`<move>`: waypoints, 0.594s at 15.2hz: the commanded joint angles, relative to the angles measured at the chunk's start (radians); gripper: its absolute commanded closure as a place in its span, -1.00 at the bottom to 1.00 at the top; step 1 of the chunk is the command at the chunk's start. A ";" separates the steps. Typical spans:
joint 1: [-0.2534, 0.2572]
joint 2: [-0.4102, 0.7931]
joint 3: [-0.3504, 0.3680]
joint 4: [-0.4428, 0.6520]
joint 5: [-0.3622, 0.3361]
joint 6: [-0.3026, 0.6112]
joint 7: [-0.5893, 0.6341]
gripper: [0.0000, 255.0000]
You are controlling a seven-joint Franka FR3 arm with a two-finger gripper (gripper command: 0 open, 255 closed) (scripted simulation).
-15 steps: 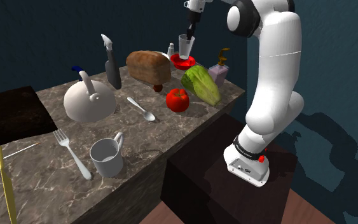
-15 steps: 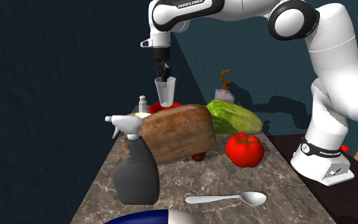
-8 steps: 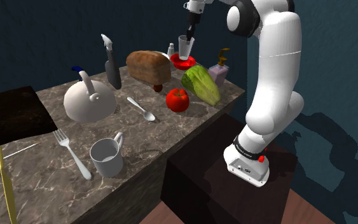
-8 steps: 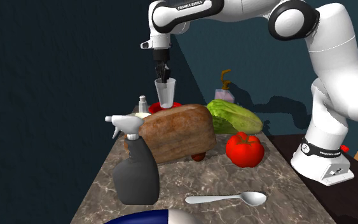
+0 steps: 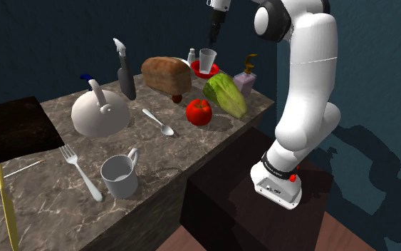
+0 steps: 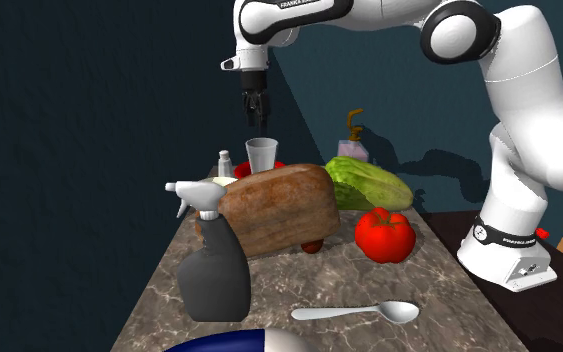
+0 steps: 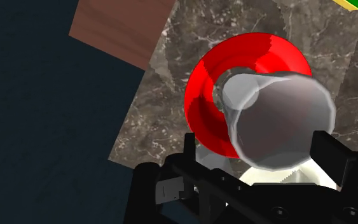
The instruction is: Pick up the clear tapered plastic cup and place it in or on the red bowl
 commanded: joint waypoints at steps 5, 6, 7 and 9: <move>-0.020 0.028 0.001 0.129 0.005 -0.101 0.009 -1.00; -0.020 0.028 0.001 0.129 0.005 -0.101 0.009 -1.00; -0.020 0.028 0.001 0.129 0.005 -0.101 0.009 -1.00; -0.020 0.028 0.001 0.129 0.005 -0.101 0.009 -1.00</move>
